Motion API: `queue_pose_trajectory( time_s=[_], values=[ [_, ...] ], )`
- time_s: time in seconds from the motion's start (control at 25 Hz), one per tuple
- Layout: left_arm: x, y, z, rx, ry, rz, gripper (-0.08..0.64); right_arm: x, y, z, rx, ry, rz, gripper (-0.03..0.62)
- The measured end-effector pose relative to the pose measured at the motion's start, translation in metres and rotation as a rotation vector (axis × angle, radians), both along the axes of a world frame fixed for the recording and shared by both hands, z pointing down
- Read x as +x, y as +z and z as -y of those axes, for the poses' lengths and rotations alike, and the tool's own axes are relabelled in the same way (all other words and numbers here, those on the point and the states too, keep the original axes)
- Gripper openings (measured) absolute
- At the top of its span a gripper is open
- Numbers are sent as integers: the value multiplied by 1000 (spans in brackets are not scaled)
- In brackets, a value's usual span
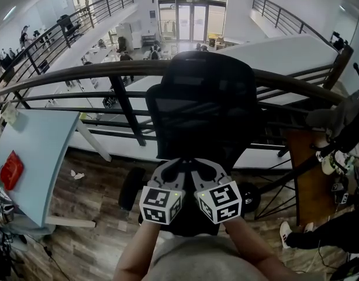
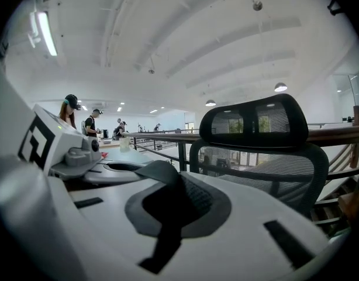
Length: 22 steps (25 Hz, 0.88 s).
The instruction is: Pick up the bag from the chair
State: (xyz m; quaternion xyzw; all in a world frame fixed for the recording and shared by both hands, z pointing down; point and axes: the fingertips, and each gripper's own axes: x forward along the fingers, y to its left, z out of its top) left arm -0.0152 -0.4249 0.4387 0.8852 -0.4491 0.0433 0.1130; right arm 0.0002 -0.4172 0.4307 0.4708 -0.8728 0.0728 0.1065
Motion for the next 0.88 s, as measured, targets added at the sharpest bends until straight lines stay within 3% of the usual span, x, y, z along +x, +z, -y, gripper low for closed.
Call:
queue_pose_trajectory(
  time_s=[0.88],
  values=[
    [-5,-63,-45,83,-26,-48,2,-8,-60,-45,68,-70,8,0]
  ],
)
